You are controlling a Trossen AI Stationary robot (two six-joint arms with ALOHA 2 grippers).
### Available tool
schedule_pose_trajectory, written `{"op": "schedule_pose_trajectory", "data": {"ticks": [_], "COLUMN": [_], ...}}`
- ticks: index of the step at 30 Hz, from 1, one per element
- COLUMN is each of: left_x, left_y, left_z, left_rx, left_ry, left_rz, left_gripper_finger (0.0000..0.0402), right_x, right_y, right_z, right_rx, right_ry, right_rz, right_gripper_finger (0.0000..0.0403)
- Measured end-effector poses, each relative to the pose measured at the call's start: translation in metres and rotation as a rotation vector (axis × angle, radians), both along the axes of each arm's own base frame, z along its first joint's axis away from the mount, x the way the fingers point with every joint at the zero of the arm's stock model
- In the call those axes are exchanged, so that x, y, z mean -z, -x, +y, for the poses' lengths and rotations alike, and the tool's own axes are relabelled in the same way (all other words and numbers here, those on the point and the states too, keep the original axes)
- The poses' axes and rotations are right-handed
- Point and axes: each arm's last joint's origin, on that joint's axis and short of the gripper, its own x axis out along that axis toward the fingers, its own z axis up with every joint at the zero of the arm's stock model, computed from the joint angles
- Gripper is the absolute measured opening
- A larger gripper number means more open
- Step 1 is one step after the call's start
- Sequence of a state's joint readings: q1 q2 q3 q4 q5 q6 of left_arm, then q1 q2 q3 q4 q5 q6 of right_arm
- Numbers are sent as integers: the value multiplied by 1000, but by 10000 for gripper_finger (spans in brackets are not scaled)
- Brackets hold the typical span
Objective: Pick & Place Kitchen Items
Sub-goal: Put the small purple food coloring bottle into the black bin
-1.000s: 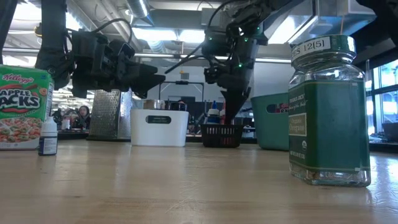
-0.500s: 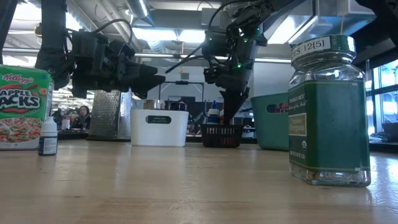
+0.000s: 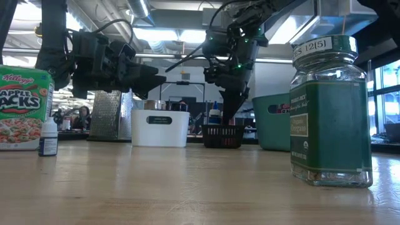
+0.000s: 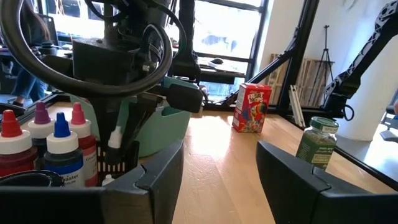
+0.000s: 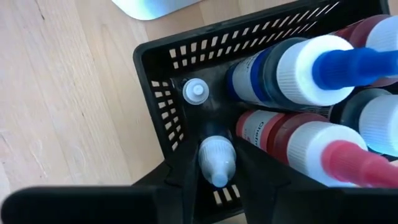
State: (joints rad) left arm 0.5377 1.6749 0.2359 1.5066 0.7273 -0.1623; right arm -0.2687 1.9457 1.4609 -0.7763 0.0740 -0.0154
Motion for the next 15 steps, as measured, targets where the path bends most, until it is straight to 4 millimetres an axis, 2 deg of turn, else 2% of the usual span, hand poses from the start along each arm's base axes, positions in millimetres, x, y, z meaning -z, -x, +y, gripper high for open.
{"op": "schedule_pose_trajectory", "data": {"ticks": [15], "left_x": [0], "left_y": [0], "left_z": [0], "left_rx": [0], "left_ry": [0], "left_rz": [0], "left_gripper_finger": [196], "right_x": [1], "right_y": [0], "right_z": [0], "right_rx": [-3], "right_ry": [-9], "right_rz": [-1], "right_gripper_finger": [99]}}
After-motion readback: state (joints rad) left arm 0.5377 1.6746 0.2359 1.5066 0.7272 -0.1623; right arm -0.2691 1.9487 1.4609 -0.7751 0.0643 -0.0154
